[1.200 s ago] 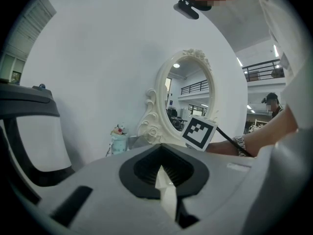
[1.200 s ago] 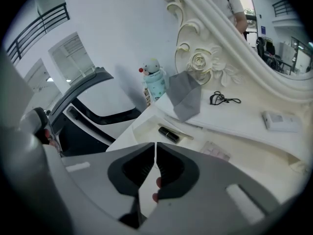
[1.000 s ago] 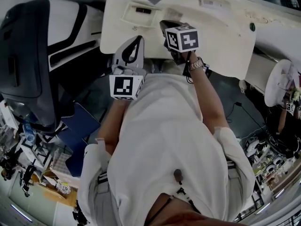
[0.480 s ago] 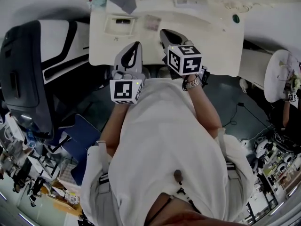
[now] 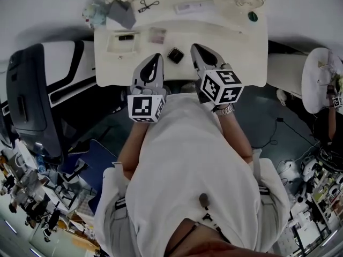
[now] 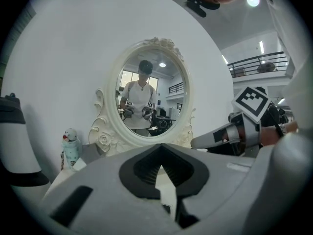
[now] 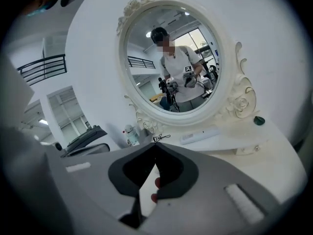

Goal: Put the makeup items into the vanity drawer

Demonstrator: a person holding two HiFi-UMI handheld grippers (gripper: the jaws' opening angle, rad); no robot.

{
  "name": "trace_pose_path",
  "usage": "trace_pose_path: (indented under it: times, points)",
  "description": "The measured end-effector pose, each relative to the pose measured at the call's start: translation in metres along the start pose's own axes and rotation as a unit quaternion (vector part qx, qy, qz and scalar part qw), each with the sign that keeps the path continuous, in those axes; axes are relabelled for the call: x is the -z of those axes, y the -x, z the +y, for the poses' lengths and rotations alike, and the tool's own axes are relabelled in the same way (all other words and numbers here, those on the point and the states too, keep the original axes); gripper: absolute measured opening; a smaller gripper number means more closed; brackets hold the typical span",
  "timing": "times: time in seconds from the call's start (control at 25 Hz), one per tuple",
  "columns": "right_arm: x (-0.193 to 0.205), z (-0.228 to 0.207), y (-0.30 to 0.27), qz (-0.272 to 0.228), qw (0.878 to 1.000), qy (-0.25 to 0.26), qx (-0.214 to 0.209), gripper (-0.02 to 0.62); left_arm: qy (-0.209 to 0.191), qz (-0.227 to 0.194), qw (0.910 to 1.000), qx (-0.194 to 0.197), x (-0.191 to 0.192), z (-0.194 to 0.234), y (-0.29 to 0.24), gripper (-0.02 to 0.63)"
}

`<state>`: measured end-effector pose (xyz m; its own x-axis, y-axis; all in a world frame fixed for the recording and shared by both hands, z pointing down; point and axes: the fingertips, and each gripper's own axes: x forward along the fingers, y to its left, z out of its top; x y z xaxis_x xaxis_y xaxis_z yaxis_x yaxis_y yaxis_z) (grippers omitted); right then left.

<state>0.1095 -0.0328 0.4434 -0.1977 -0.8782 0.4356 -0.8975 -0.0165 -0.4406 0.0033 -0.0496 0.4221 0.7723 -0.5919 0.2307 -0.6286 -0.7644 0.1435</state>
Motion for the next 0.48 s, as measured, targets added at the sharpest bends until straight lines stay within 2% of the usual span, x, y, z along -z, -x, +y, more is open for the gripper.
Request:
trace_pose_path:
  times: [0.24,0.48]
  points:
    - [-0.007,-0.007,0.039,-0.046,0.998,0.034,-0.033,0.006,0.001,0.007,1.0,0.003,0.004,-0.034,-0.016,0.005]
    - [0.0,-0.01,0.058,-0.044,0.996,0.056,-0.054,0.006,0.001,0.008,1.0,0.006,0.015,-0.063,-0.021,0.005]
